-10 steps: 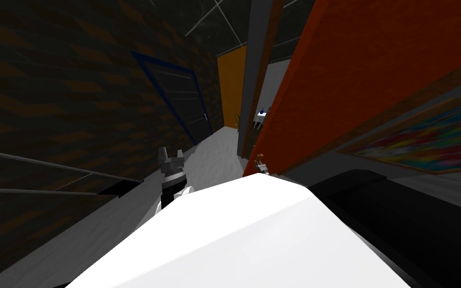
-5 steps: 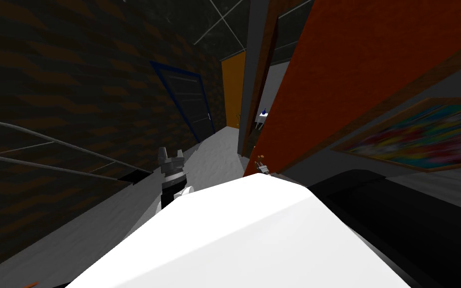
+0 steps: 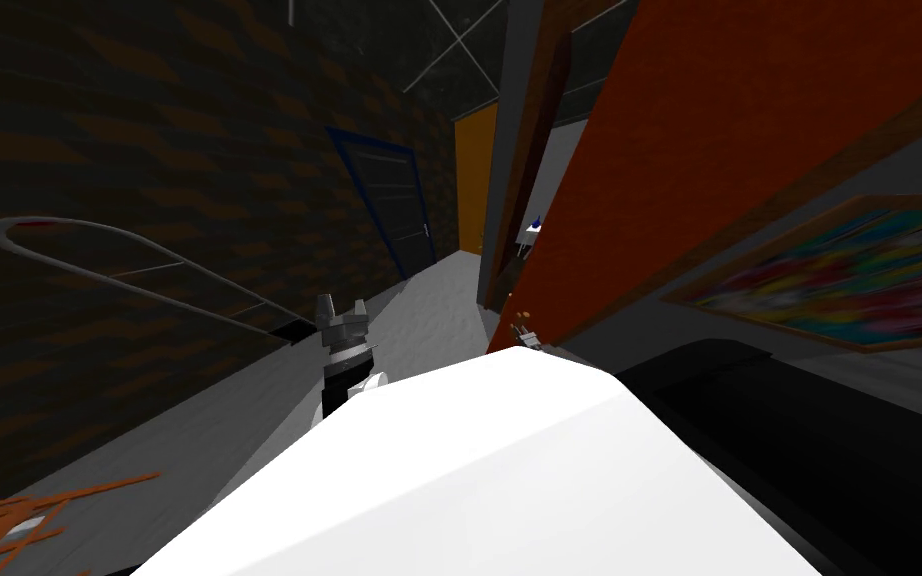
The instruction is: Pull the door open
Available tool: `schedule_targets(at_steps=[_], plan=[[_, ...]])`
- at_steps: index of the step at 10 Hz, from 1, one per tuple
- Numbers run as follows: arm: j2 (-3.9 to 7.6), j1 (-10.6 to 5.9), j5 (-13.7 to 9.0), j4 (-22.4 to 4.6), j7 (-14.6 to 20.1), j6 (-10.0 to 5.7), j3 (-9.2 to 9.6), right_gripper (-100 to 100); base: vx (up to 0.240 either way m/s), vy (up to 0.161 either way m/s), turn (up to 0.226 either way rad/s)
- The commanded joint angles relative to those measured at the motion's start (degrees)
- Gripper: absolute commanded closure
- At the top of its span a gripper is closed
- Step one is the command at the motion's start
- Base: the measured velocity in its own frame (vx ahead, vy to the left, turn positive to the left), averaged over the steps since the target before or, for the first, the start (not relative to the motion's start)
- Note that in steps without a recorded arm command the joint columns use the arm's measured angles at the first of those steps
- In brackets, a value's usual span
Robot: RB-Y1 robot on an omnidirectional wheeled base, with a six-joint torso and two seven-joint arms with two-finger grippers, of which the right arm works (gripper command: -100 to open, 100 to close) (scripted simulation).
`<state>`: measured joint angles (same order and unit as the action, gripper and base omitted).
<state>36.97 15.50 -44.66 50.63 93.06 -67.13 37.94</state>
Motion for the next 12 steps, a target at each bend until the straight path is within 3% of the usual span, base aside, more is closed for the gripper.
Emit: schedule_targets(at_steps=[1, 3, 4, 12], plan=[[0.35, 0.1, 0.4, -0.8, 0.9, -1.17, 0.77, 100, -0.197, -0.037, 0.131], [0.75, 0.14, 0.7, -1.3, 1.6, -2.04, 1.38, 100, -0.173, -0.041, 0.096], [0.69, 0.11, 0.5, -1.1, 1.2, -1.56, 1.14, 100, -0.073, -0.016, 0.021], [1.47, -0.45, 2.2, -5.1, 4.7, -5.36, 3.06, 100, -0.186, -0.05, 0.133]])
